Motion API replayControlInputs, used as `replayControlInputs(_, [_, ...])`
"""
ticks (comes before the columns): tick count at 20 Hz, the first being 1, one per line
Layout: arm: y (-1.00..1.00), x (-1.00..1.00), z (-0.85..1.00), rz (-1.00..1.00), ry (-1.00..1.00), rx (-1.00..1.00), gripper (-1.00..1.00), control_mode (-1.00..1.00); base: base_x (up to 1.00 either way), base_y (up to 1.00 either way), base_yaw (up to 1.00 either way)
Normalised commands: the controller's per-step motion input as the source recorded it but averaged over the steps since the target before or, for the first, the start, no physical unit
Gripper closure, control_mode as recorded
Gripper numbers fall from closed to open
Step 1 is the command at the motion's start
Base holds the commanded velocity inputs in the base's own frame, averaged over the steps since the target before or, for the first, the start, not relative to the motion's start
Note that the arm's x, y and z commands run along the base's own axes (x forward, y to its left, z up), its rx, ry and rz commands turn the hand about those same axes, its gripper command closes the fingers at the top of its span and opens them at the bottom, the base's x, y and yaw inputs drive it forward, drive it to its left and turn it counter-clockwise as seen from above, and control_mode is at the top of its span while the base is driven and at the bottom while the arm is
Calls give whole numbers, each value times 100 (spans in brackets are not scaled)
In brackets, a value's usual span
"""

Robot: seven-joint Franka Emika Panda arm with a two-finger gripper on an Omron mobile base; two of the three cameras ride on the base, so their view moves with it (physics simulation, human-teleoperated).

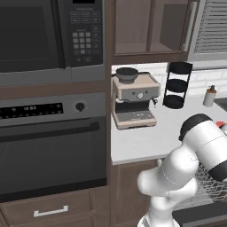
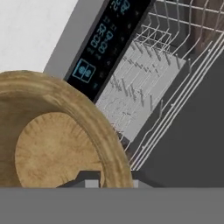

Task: Pick up the cup and bowl from the counter, place them in the dishwasher, and close the dishwasher door.

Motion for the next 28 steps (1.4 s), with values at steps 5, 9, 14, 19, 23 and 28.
replayControlInputs(5, [9,0,3,33,28,-18,100,-100,0,0,0])
replayControlInputs(9, [25,0,0,25,27,-18,100,-100,0,0,0])
replayControlInputs(14, [6,-1,-30,7,3,-5,100,-100,0,0,0])
replayControlInputs(19, [0,0,-55,0,0,-1,100,-100,0,0,0])
replayControlInputs(23, [0,0,-63,1,0,-1,100,-100,0,0,0])
replayControlInputs(28, [-9,-8,-25,5,-1,0,100,-100,0,0,0])
